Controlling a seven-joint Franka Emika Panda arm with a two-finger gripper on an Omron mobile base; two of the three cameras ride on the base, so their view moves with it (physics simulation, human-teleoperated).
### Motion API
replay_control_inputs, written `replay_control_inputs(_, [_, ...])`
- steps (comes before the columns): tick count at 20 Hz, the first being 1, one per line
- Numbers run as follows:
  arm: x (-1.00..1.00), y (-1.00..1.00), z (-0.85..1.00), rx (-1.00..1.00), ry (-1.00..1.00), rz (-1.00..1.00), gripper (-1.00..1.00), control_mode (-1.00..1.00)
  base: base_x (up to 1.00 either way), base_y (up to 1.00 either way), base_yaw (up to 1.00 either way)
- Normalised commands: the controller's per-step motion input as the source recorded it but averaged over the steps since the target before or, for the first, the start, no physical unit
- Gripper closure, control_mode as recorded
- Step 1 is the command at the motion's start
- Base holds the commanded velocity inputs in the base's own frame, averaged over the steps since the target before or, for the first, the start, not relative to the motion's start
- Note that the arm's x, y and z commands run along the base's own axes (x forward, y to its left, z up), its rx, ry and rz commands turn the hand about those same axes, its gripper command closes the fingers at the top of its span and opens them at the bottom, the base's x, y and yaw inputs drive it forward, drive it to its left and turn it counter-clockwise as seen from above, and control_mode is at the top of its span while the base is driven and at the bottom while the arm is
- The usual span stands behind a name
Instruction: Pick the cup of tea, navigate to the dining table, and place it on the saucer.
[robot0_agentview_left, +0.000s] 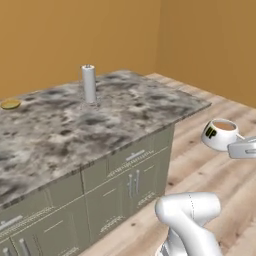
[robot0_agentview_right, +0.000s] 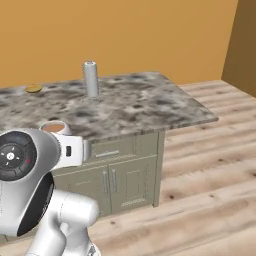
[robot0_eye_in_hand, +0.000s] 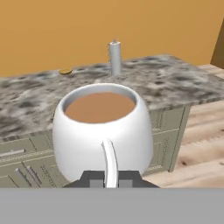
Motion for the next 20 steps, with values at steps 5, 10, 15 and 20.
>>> replay_control_inputs(5, [0.00, 0.00, 0.00, 0.00, 0.00, 0.00, 1.00, 1.00, 0.37, -0.99, 0.09])
replay_control_inputs(10, [0.00, 0.00, 0.00, 0.00, 0.00, 0.00, 1.00, 1.00, 0.13, -1.00, 0.01])
replay_control_inputs(15, [0.00, 0.00, 0.00, 0.00, 0.00, 0.00, 1.00, 1.00, 0.45, -1.00, 0.01])
replay_control_inputs(20, [0.00, 0.00, 0.00, 0.00, 0.00, 0.00, 1.00, 1.00, 0.48, -1.00, 0.07])
